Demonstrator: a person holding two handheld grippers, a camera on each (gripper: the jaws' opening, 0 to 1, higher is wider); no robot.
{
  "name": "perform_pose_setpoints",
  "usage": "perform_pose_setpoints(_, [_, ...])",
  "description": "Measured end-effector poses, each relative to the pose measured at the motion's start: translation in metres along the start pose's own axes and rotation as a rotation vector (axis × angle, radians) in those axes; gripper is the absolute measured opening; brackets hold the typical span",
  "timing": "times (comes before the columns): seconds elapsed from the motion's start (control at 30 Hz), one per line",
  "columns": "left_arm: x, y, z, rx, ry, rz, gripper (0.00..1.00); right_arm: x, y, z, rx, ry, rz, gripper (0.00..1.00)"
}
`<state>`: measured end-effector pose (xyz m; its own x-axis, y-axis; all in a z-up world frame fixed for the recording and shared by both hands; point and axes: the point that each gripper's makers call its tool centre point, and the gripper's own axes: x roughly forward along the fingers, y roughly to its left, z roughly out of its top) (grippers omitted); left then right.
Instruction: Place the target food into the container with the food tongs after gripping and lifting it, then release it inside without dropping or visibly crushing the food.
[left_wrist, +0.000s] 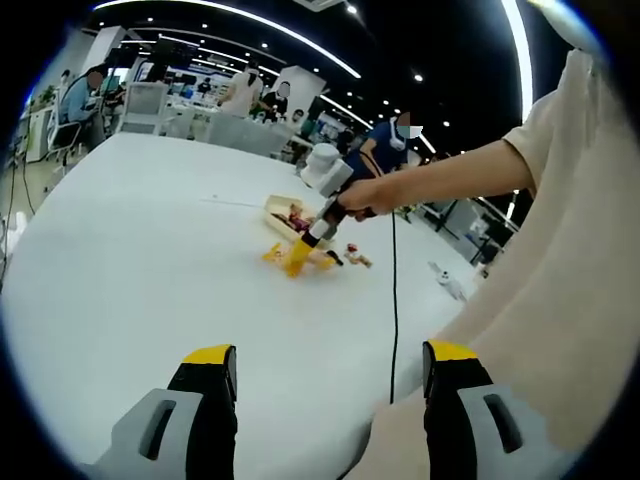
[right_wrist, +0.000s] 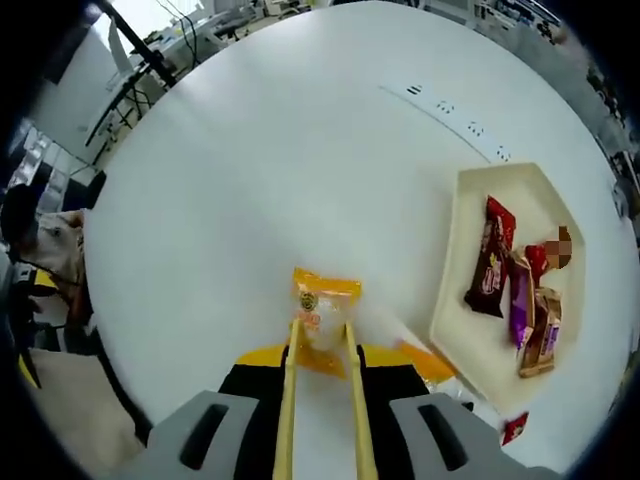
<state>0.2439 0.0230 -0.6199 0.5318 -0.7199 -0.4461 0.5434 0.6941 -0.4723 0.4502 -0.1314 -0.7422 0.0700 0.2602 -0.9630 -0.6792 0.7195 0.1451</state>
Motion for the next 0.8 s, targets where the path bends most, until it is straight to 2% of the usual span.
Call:
perform_pose_setpoints(0.27, [-0.004,0.001,-0.002,0.001,-0.001,0.005,0.76,0.000,0.000,0.000,-0.012,-0.014,-0.008,0.25])
perform_pose_setpoints(0.3, [-0.004,0.001,-0.002,0.001,-0.001,0.006,0.75,0.000,-0.001,0.000,-0.016,-0.026,-0.018,0.25])
perform_pose_setpoints(0.33, [-0.004,0.001,-0.003,0.001,-0.001,0.006,0.75,0.000,-0.004,0.007,-0.034,-0.076,-0.055,0.25])
perform_pose_setpoints(0.4, [-0.005,0.001,-0.003,0.003,-0.001,0.007,0.75,0.000,0.000,0.003,-0.019,-0.056,-0.046,0.25])
perform_pose_setpoints(0.47, [-0.006,0.001,-0.003,0.003,-0.003,0.009,0.75,-0.001,0.001,0.005,-0.049,-0.069,-0.059,0.25])
perform_pose_setpoints(0.8, [-0.012,-0.001,-0.009,0.003,0.004,0.013,0.75,-0.004,0.003,0.006,-0.062,-0.098,-0.061,0.24])
